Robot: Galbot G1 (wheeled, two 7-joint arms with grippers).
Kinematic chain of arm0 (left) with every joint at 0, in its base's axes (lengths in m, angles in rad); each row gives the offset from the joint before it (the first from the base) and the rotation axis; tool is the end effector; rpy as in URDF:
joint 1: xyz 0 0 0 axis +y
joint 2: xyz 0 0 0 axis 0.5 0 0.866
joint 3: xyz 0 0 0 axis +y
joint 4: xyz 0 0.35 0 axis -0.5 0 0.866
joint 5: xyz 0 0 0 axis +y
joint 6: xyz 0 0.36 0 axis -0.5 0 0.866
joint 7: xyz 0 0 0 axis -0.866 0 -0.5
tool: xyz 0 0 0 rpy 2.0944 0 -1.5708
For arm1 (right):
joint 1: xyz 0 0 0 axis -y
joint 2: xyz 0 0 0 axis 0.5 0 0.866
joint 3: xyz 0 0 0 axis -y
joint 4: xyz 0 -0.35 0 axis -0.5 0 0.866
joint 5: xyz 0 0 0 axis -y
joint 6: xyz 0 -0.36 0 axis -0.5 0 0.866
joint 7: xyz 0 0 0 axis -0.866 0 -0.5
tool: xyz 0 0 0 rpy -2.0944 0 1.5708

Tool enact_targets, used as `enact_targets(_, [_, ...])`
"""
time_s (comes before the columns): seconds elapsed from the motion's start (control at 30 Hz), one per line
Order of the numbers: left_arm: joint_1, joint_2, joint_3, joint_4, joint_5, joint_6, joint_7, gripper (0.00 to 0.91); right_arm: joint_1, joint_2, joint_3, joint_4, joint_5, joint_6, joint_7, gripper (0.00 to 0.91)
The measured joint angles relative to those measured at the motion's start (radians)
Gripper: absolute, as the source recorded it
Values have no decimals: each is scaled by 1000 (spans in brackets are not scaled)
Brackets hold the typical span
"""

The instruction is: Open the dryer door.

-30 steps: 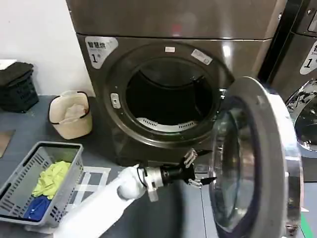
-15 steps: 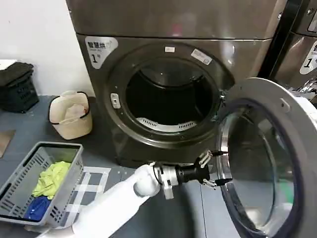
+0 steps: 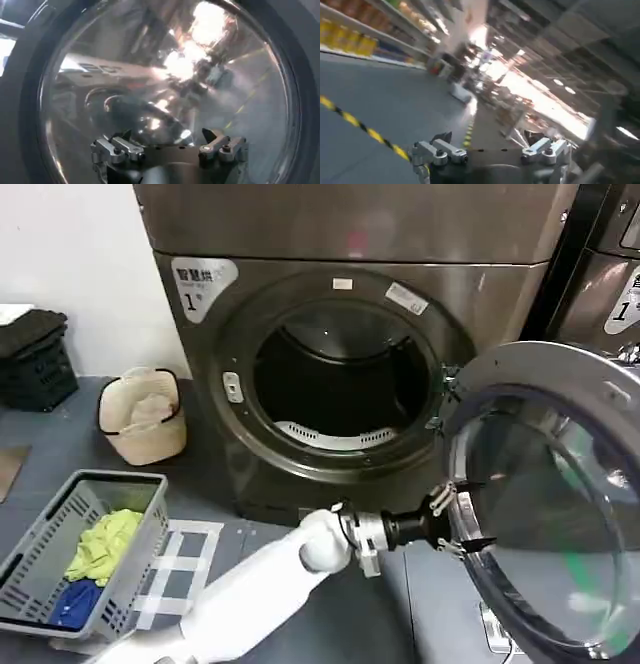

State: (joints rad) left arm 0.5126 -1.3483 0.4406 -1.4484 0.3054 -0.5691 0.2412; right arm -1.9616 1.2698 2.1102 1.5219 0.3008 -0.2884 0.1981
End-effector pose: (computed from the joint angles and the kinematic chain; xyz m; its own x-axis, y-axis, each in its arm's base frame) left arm 0.4040 -0.1994 -0.2826 -0.0950 0.9781 -0.1853 0.5241 0.2074 0.8260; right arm -0.1972 -0.4523 -0.1447 0.1369 0.9895 -0.0459 0.8022 -0.1380 -0.5809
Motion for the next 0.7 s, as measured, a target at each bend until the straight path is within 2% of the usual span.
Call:
enact_targets(0.17, [-21, -19, 13, 20, 8, 10, -13, 907, 6, -18, 37, -47, -47, 18, -18, 907])
enact_targets(0.43, [-44, -65, 24, 70, 22, 24, -28, 907, 11, -5, 48, -62, -48, 17, -22, 907])
enact_targets(0.7, [-48, -123, 29, 108, 45, 82, -55, 907, 24, 2, 40, -41, -49, 17, -23, 907])
